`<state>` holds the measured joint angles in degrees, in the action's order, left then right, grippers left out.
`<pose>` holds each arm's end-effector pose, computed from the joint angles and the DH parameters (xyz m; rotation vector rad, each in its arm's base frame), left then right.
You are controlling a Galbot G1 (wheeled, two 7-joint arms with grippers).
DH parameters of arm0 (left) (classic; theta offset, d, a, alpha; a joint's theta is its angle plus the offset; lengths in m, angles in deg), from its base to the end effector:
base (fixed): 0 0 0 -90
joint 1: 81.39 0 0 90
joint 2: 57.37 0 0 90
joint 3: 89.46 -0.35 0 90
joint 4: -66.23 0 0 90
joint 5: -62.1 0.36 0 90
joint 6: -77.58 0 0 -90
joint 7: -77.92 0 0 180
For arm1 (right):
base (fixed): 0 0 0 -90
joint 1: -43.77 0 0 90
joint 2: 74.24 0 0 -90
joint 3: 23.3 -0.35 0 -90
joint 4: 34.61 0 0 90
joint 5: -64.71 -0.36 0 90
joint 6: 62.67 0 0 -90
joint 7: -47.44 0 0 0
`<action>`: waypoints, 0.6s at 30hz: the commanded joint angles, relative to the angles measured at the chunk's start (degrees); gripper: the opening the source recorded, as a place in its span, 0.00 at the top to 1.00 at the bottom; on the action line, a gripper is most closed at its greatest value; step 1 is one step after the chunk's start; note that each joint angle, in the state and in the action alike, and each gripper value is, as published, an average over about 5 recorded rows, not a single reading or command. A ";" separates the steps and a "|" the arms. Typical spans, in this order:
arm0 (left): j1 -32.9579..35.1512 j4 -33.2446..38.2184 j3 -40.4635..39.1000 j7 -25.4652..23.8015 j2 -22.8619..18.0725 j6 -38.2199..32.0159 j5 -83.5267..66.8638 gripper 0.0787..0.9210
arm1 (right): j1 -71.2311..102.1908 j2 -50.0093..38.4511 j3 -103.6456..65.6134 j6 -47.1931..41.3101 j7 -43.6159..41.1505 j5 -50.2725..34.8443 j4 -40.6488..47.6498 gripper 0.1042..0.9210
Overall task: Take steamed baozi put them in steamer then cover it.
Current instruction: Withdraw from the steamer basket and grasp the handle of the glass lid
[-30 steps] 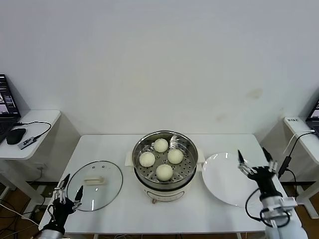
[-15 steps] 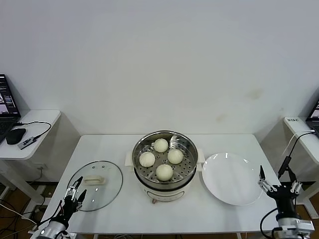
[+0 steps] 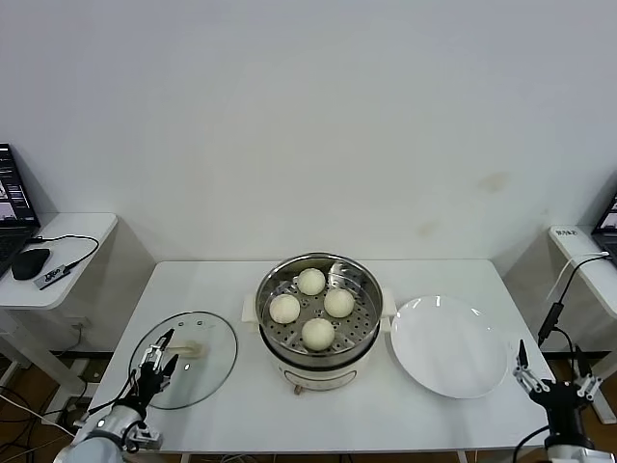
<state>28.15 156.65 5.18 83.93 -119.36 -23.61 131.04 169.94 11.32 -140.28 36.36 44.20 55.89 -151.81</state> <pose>0.2401 0.1888 -0.3961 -0.3896 -2.0694 -2.2760 0.1279 -0.1592 -0.3086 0.4606 3.0502 -0.2923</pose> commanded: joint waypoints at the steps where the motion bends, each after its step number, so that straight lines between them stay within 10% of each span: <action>1: -6.56 -4.66 -1.98 -0.69 0.40 0.00 0.01 0.12 | 0.99 1.38 -0.68 0.48 0.28 0.88 -0.15 0.12; 18: -11.57 -10.81 -3.43 -0.13 -1.23 0.34 -2.85 0.12 | 0.73 2.12 -0.18 0.97 0.15 2.32 1.59 0.12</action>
<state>19.36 149.45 2.29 83.42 -120.17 -23.26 129.65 170.61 13.18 -140.53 37.20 44.34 57.80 -150.77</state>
